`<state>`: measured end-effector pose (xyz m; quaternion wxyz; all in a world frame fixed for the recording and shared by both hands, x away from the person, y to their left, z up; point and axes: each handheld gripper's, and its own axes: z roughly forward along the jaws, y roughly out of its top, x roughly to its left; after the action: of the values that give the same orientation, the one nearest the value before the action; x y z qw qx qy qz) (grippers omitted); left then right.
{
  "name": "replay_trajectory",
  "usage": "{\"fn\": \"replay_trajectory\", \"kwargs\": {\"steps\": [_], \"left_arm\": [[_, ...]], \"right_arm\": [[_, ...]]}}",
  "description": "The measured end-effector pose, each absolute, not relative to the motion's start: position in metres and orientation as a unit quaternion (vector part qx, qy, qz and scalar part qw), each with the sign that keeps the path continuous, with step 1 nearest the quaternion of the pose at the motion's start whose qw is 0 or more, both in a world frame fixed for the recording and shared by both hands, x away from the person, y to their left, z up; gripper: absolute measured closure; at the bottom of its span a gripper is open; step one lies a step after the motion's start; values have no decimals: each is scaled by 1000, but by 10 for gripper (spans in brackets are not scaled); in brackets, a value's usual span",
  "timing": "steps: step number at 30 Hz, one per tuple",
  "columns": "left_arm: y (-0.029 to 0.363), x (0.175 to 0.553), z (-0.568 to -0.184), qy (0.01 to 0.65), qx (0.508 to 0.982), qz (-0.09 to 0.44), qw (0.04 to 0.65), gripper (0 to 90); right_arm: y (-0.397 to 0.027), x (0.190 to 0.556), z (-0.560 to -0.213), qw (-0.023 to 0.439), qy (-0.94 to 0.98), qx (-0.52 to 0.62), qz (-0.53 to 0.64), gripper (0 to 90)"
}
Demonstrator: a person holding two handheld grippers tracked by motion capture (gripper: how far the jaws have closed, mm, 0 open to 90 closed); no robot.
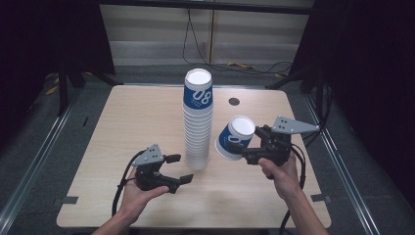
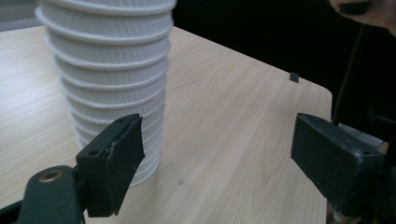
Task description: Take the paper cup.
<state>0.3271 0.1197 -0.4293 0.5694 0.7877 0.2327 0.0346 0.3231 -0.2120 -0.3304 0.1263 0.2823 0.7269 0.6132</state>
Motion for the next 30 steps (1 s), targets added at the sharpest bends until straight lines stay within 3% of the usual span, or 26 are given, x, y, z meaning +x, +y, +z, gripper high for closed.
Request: {"fn": "replay_trajectory", "kwargs": {"steps": [8, 30], "left_arm": [[117, 325, -428, 202, 786, 26, 583, 158], [105, 318, -443, 179, 801, -7, 571, 158]], "right_arm": [[-202, 320, -359, 98, 745, 280, 598, 250], [-172, 323, -398, 29, 775, 257, 577, 250]]}}
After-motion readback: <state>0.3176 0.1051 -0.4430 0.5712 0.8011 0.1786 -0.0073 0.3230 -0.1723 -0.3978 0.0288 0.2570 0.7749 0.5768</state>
